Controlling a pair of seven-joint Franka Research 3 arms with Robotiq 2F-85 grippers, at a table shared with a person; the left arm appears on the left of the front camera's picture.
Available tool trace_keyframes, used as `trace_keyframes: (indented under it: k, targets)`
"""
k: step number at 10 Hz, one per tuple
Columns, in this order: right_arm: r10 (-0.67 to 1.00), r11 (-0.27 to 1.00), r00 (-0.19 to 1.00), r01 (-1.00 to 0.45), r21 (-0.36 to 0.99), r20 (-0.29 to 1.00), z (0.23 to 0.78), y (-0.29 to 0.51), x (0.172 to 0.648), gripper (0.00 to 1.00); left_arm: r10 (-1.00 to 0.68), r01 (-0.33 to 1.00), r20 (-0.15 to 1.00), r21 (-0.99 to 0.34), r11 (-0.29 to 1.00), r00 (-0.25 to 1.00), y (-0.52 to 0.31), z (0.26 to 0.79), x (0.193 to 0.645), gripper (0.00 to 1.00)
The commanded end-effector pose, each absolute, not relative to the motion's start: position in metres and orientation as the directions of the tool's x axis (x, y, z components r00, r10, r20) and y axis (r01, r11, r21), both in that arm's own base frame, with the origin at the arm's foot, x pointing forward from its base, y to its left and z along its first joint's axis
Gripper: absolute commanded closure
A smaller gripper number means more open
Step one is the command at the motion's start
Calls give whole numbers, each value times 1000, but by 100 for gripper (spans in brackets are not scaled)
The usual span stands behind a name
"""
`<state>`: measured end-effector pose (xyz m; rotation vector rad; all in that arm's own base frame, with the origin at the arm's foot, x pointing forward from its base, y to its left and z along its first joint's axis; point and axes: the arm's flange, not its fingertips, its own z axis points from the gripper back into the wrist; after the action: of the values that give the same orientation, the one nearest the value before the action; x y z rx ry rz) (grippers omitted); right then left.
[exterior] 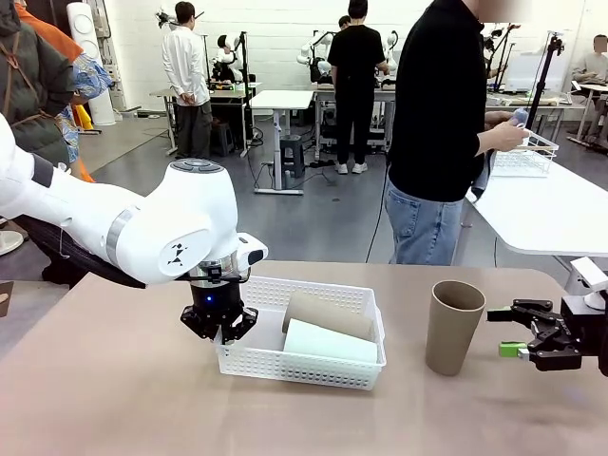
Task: Clean and organize the cups into the basket.
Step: Pick up the Reusable plastic cup from the right side of the table and stack it inside the Organizing basket in the center of the table.
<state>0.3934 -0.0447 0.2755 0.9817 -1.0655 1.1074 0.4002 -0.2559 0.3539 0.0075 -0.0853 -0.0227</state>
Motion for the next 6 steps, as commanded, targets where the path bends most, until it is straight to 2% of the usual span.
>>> trace_keyframes:
  k: [1, 6]
  targets:
    - [195, 177, 112, -981, 78, 974, 276, -45, 393, 0, -20, 19, 96, 8, 1000, 995, -256, 355, 399, 100]
    - [206, 161, 54, -987, 21, 977, 253, -47, 427, 0, -20, 19, 96, 8, 1000, 995, -256, 355, 399, 100]
